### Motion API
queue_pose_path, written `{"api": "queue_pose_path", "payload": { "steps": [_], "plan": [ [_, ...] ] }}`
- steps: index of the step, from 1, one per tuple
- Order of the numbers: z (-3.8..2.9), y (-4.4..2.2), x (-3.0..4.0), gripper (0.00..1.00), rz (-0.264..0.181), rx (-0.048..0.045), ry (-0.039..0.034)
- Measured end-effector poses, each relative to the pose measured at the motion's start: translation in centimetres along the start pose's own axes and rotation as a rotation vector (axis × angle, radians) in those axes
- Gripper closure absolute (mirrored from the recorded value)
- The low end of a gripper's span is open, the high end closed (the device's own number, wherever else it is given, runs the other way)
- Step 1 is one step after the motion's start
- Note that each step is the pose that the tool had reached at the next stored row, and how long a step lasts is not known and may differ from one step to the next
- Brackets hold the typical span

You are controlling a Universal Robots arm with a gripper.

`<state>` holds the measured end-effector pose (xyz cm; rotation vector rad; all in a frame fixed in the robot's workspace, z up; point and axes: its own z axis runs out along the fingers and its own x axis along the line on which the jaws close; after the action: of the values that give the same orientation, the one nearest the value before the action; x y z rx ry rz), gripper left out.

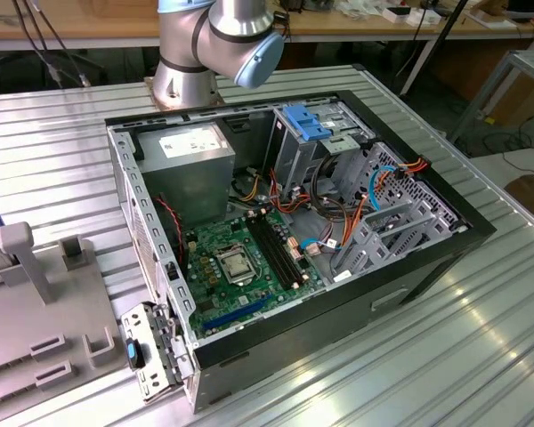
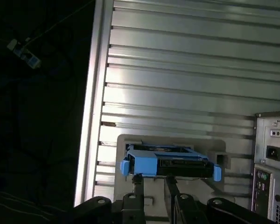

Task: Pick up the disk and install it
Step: 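Pick up the disk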

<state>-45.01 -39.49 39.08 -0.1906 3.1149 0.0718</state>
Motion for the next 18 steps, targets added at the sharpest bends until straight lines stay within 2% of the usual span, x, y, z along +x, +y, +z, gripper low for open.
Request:
{"api": "queue_pose_path", "payload": {
  "steps": [5,7,8,11,13,18],
  "plan": [
    [0.19,-0.01,0.0,0.39,-0.116,-0.0029,0.0075],
    [0.38,-0.02,0.0,0.39,-0.165,-0.0039,0.0097],
    [0.51,-0.02,0.01,0.32,-0.194,-0.0045,0.0109],
    [0.83,-0.04,0.02,0.32,-0.256,-0.0059,0.0138],
    [1.04,-0.05,0.02,0.32,-0.32,-0.0073,0.0167],
    [1.34,-0.06,0.03,0.32,-0.416,-0.0094,0.0211]
  ]
}}
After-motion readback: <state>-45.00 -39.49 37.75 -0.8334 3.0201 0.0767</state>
